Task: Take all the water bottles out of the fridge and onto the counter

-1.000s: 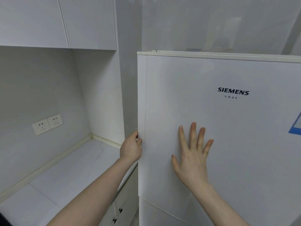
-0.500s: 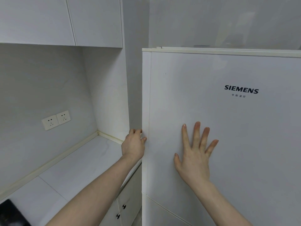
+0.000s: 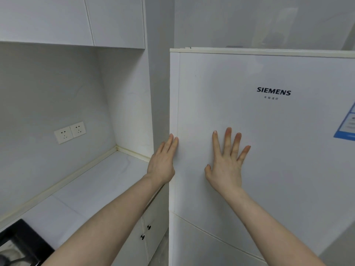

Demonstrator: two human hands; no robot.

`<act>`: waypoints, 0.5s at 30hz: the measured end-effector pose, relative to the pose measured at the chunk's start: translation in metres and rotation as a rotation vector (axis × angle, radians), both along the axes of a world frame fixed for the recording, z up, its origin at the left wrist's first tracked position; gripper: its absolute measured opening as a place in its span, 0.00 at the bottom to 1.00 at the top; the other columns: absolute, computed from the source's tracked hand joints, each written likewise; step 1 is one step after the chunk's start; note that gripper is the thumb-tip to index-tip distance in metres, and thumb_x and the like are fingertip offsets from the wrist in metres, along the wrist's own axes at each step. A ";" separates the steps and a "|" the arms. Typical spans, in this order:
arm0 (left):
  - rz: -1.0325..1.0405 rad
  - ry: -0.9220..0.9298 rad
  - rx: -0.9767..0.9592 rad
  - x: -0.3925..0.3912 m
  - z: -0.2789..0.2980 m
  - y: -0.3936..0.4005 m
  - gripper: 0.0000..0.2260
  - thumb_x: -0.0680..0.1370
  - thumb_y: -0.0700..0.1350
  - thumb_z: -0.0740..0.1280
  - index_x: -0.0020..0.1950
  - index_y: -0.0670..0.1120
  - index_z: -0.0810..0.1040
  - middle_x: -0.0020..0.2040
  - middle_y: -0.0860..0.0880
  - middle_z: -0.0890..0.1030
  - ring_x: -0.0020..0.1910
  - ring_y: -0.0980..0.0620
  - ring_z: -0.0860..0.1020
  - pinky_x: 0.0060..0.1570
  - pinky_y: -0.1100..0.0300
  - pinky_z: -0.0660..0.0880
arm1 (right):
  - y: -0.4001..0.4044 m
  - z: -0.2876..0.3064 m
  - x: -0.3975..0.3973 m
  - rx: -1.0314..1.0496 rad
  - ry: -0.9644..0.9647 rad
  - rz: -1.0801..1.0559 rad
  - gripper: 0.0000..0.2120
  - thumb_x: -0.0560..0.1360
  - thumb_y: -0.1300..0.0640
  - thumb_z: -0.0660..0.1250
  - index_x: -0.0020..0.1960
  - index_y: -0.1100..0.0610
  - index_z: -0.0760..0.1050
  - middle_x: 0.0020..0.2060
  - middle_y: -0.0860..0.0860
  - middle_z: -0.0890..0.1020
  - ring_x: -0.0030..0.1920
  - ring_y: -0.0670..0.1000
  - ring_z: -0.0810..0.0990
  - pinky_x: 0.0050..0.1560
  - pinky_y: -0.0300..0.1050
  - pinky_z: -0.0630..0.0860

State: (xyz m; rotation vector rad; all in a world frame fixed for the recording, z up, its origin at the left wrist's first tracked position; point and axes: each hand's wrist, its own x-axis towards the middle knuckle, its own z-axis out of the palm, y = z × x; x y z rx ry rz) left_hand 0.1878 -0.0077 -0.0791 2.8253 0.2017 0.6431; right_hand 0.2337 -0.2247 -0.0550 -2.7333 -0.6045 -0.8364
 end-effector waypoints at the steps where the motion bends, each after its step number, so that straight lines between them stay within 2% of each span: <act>1: 0.001 0.035 0.007 -0.010 0.003 0.001 0.45 0.75 0.32 0.63 0.84 0.52 0.41 0.84 0.56 0.40 0.81 0.46 0.55 0.70 0.52 0.71 | 0.000 0.003 -0.002 -0.008 0.007 -0.003 0.57 0.68 0.55 0.74 0.86 0.52 0.41 0.82 0.57 0.31 0.81 0.65 0.28 0.77 0.72 0.31; 5: -0.003 0.131 -0.078 -0.081 0.000 -0.001 0.39 0.78 0.38 0.63 0.84 0.53 0.48 0.84 0.53 0.46 0.81 0.47 0.53 0.76 0.50 0.63 | -0.005 0.009 -0.019 0.009 0.094 0.015 0.54 0.69 0.54 0.73 0.86 0.53 0.44 0.83 0.57 0.33 0.82 0.64 0.31 0.79 0.70 0.37; 9: 0.039 0.146 -0.146 -0.182 -0.010 0.012 0.36 0.80 0.43 0.64 0.84 0.56 0.51 0.84 0.56 0.47 0.81 0.51 0.51 0.77 0.54 0.58 | 0.004 -0.006 -0.081 0.133 0.329 0.206 0.50 0.75 0.53 0.72 0.86 0.48 0.44 0.84 0.50 0.35 0.84 0.60 0.37 0.82 0.66 0.47; 12: 0.110 0.103 -0.219 -0.259 -0.013 0.023 0.34 0.80 0.45 0.66 0.83 0.59 0.54 0.83 0.59 0.48 0.80 0.54 0.52 0.77 0.57 0.57 | 0.018 -0.021 -0.140 0.205 0.458 0.444 0.46 0.77 0.55 0.71 0.86 0.45 0.46 0.84 0.42 0.37 0.84 0.51 0.39 0.83 0.55 0.51; 15: 0.228 0.082 -0.251 -0.351 -0.023 0.035 0.31 0.80 0.47 0.67 0.81 0.59 0.60 0.83 0.61 0.51 0.79 0.56 0.54 0.74 0.62 0.57 | 0.045 -0.029 -0.206 0.235 0.623 0.679 0.43 0.78 0.55 0.71 0.84 0.40 0.50 0.82 0.34 0.39 0.83 0.42 0.44 0.76 0.43 0.57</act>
